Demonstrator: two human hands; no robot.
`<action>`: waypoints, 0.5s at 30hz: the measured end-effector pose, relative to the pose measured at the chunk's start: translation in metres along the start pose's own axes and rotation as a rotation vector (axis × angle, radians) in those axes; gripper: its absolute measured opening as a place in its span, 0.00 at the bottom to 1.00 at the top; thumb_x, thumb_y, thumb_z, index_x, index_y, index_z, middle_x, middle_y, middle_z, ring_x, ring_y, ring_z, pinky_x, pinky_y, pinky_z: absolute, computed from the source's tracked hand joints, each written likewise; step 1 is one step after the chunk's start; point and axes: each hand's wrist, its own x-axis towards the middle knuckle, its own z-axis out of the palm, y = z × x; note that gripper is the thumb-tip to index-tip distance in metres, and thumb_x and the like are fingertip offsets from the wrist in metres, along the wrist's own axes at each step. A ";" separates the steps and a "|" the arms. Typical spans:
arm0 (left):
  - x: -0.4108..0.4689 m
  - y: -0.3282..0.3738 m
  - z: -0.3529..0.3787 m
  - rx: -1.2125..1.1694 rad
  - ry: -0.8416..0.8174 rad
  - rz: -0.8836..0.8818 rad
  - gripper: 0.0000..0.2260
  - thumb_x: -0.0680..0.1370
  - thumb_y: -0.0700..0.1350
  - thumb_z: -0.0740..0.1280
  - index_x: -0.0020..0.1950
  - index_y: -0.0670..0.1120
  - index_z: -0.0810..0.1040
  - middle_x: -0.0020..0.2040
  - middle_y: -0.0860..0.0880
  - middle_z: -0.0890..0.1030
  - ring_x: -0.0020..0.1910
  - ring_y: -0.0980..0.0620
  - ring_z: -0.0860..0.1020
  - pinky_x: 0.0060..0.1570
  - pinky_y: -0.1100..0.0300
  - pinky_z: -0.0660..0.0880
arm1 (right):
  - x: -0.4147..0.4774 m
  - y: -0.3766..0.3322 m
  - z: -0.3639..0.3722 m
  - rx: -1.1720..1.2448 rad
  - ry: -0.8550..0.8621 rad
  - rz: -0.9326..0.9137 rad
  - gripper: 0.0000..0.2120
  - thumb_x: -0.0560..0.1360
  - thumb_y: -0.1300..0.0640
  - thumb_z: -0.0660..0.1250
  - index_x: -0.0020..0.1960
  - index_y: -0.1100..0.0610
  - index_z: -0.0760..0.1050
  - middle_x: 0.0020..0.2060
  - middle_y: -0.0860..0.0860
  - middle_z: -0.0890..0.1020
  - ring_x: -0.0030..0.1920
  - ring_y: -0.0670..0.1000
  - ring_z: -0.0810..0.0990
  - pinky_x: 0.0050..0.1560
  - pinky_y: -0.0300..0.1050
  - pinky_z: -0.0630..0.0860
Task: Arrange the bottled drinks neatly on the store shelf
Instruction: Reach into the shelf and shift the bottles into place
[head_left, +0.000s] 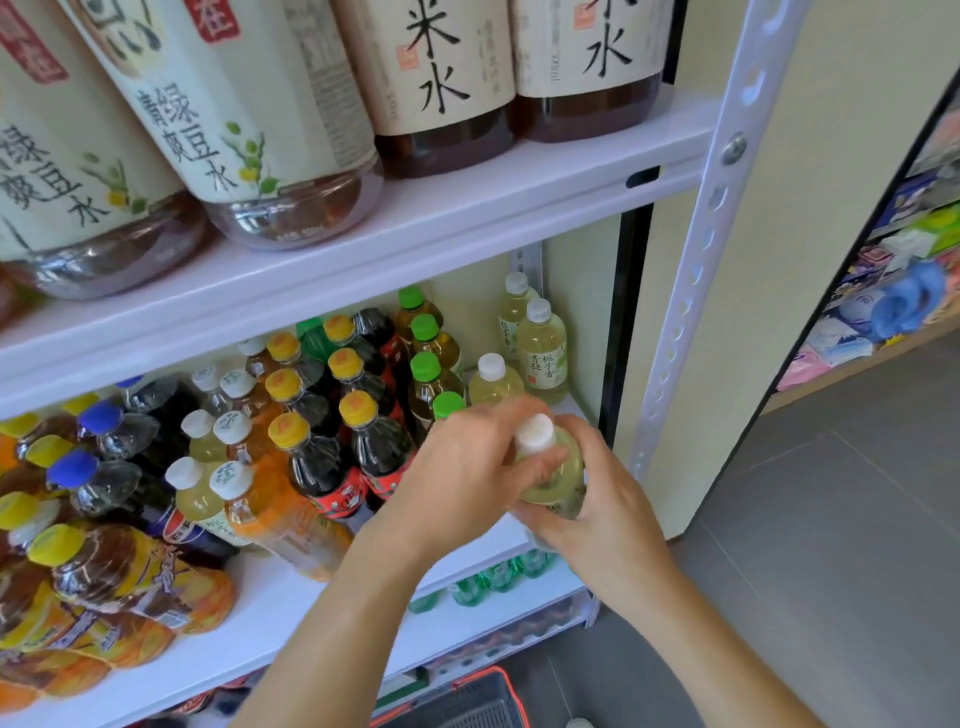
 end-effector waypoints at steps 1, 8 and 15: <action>0.004 -0.001 -0.001 -0.020 -0.044 0.008 0.09 0.78 0.51 0.69 0.55 0.48 0.78 0.36 0.56 0.74 0.35 0.56 0.70 0.36 0.62 0.68 | 0.004 0.002 0.004 -0.013 0.063 -0.008 0.34 0.68 0.46 0.77 0.69 0.45 0.66 0.58 0.41 0.77 0.56 0.42 0.75 0.48 0.28 0.71; 0.063 -0.015 0.000 0.146 -0.063 -0.163 0.09 0.81 0.45 0.61 0.53 0.46 0.81 0.47 0.47 0.83 0.48 0.45 0.79 0.49 0.52 0.74 | 0.041 0.021 0.025 0.089 0.342 0.076 0.33 0.71 0.58 0.76 0.71 0.59 0.66 0.63 0.54 0.76 0.62 0.55 0.75 0.59 0.48 0.73; 0.101 -0.049 0.019 0.619 -0.326 -0.251 0.10 0.80 0.42 0.62 0.61 0.43 0.74 0.58 0.43 0.79 0.56 0.41 0.78 0.50 0.50 0.76 | 0.100 0.043 0.032 0.062 0.478 0.162 0.32 0.70 0.61 0.77 0.69 0.64 0.67 0.60 0.59 0.76 0.60 0.60 0.75 0.58 0.55 0.74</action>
